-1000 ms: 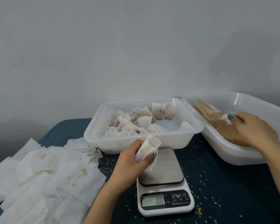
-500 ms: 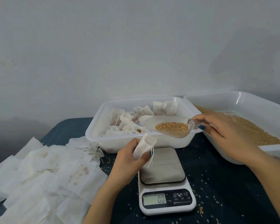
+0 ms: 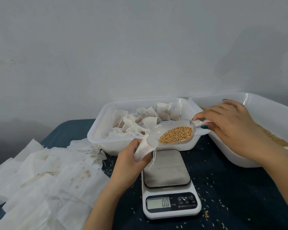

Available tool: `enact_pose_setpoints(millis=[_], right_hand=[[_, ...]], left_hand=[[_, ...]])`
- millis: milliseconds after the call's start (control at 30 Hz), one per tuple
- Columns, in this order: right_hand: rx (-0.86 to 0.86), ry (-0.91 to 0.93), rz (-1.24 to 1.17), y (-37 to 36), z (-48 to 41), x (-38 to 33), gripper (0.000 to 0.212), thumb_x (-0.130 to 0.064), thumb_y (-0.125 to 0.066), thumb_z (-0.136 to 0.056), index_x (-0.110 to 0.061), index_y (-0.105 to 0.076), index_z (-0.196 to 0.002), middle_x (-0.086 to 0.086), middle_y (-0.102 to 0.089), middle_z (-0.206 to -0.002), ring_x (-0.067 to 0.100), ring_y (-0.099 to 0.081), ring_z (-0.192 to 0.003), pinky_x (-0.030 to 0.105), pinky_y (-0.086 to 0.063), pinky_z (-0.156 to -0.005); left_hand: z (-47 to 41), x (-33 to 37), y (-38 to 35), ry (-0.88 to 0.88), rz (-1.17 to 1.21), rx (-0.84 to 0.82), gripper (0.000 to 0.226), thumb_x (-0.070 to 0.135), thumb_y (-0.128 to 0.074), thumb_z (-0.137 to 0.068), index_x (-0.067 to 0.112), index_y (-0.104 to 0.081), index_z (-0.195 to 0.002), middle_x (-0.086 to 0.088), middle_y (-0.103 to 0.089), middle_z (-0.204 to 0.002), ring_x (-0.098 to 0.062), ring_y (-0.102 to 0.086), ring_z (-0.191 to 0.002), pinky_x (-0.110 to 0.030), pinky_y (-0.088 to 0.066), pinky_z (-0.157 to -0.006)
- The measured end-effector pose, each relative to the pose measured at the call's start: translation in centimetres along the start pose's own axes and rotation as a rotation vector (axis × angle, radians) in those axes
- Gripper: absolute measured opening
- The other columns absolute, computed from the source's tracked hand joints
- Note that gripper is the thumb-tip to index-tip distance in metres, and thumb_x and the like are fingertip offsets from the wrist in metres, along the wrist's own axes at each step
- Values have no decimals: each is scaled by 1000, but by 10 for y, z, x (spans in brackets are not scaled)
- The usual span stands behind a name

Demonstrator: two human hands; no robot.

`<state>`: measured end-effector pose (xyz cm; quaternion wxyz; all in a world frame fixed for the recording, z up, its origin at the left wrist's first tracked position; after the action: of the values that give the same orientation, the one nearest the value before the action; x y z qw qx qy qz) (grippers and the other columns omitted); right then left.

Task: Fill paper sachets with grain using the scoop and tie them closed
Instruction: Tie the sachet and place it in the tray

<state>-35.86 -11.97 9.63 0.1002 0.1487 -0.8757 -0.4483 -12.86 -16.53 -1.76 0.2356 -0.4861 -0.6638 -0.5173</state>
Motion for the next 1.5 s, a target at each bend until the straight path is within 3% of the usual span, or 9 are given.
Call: enact_pose_setpoints(millis=[100, 400, 500, 733, 933, 1033, 1267, 1500], right_hand=[[17, 55, 62, 5, -5, -8, 22, -14, -67, -85, -17, -74, -105, 2, -72, -97, 32, -67, -95, 56, -31, -107], [50, 194, 165, 21, -16, -29, 24, -16, -62, -83, -15, -75, -102, 5, -71, -88, 34, -68, -90, 66, -32, -107], [66, 238, 208, 24, -18, -34, 22, -14, -67, -81, -14, -76, -101, 7, -70, -85, 35, -68, -88, 67, -33, -106], [96, 302, 237, 28, -18, -40, 24, -12, -80, -77, -17, -76, -100, 4, -69, -83, 33, -68, -86, 66, -33, -106], [102, 355, 269, 33, -21, -43, 20, -17, -70, -83, -18, -75, -103, 3, -69, -86, 32, -66, -87, 66, -31, -108], [114, 371, 279, 37, -23, -45, 20, -18, -64, -86, -18, -75, -102, 3, -68, -85, 32, -66, -86, 65, -30, -109], [132, 385, 315, 43, -24, -45, 20, -15, -73, -81, -17, -76, -101, 4, -70, -86, 32, -67, -85, 66, -30, -107], [155, 389, 332, 44, -23, -47, 21, -18, -62, -84, -15, -75, -100, 6, -70, -85, 33, -67, -83, 66, -31, -107]], left_hand=[[1, 1, -3, -15, -20, -15, 23, 26, -73, -86, 37, -60, -101, 27, -67, -91, 3, -64, -82, -8, -45, -66], [3, 10, -12, -62, 1, -78, 25, 35, -73, -83, 39, -57, -102, 25, -67, -95, 2, -64, -83, -8, -46, -65], [4, 11, -16, -65, 32, -105, 31, 48, -67, -72, 32, -57, -97, 15, -69, -88, -4, -63, -75, -14, -47, -63], [4, 7, -21, -34, 42, -139, 36, 52, -67, -67, 28, -54, -91, 7, -69, -82, -15, -66, -76, -31, -52, -68], [5, 8, -27, -40, 58, -172, 28, 21, -77, -82, 28, -50, -86, 18, -65, -76, 1, -65, -65, -9, -41, -58], [6, 13, -28, -53, 86, -168, 27, 20, -76, -84, 27, -51, -90, 20, -67, -75, 2, -66, -66, -8, -41, -59], [7, 17, -28, -64, 149, -154, 26, 26, -75, -84, 30, -52, -95, 12, -71, -81, -3, -69, -72, -11, -45, -64], [6, 15, -27, -51, 168, -144, 26, 26, -74, -84, 32, -53, -97, 10, -72, -80, -5, -70, -74, -12, -47, -66]])
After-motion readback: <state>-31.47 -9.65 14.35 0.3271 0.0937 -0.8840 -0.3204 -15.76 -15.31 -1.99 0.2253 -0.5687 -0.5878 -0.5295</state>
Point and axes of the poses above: each hand's wrist, its own z-axis away from the middle knuckle, its own y-axis out of the back of the hand, x = y × z, the point moved 10 cm from there along -z, towards the middle knuckle
